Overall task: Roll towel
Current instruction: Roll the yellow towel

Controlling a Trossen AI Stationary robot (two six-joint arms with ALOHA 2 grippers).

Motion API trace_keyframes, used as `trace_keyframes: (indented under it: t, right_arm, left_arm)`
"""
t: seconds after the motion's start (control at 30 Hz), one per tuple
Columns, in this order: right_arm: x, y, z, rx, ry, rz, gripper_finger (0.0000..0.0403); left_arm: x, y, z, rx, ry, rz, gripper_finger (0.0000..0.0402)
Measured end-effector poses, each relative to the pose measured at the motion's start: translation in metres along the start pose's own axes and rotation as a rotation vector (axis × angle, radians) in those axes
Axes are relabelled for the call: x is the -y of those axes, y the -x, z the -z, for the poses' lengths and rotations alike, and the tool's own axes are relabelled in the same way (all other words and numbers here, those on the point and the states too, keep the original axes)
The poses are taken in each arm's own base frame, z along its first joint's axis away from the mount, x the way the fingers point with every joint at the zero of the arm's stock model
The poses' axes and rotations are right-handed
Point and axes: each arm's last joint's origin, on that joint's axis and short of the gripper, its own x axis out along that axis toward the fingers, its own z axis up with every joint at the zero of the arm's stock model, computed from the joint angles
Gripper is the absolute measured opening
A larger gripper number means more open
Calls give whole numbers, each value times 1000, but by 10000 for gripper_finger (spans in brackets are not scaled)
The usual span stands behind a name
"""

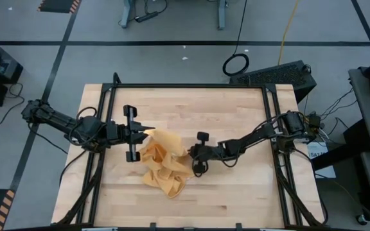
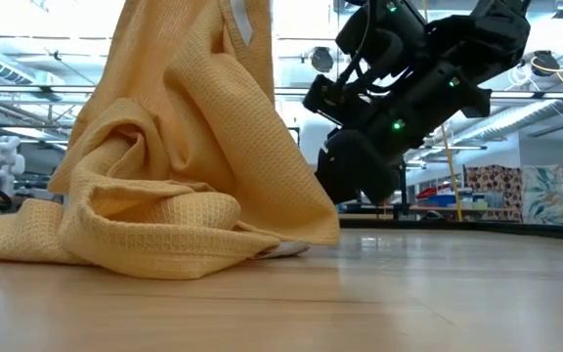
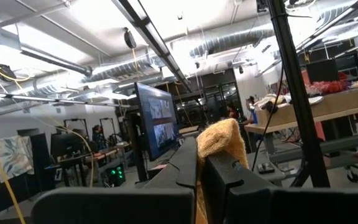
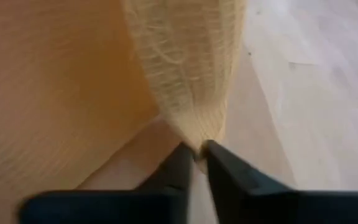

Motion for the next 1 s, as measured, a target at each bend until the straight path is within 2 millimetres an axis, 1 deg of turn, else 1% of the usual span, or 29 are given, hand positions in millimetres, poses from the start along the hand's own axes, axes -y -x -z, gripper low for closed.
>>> trace_keyframes:
  t: [0.03,0.2,0.4,0.57,0.7,0.93,1.0]
  right_arm:
    - [-2,1,1,-6,9,-3,11]
    - [-17,12,1,-19,16,-29,8]
    - [-40,25,12,-81,77,13,3]
    - [-49,31,16,-84,85,48,7]
    - [-49,31,16,-79,75,69,36]
    - [-44,15,25,-98,48,94,120]
    - [-42,11,27,-101,34,107,137]
  left_arm:
    - [0,0,0,-3,-1,1,6]
    - [2,0,4,-41,-14,18,6]
    - [4,0,6,-51,-22,60,6]
    - [4,0,7,-62,-26,68,6]
    - [4,1,7,-64,-26,69,6]
    - [4,1,7,-64,-26,69,6]
    - [4,1,7,-64,-26,68,6]
